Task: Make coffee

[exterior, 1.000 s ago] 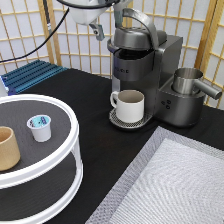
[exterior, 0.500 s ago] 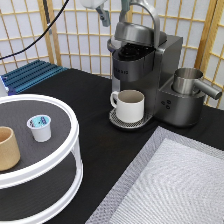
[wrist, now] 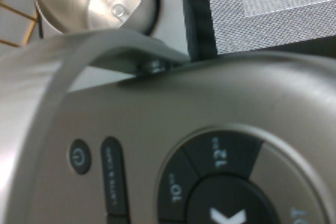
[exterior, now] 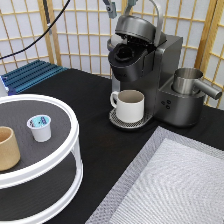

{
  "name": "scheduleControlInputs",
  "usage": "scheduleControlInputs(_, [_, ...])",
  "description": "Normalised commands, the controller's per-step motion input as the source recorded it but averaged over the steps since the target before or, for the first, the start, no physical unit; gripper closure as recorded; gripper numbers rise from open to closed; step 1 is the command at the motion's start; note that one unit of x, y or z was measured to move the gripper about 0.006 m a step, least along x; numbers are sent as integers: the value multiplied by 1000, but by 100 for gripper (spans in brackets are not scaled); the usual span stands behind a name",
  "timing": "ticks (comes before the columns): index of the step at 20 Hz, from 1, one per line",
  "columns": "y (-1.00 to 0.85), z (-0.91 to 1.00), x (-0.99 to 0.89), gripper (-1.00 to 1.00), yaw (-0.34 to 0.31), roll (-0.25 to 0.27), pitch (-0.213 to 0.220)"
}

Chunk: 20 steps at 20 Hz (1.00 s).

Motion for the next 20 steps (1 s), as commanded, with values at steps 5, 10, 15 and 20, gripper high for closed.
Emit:
scheduleControlInputs(5, [307, 314, 350, -100, -2, -144, 97])
scheduleControlInputs(10, [-337, 459, 67, -100, -2, 52, 42])
scheduleControlInputs(15, [-899, 320, 21, -100, 0, 215, 75])
scheduleControlInputs(20, [-1000, -9, -9, -100, 0, 34, 32])
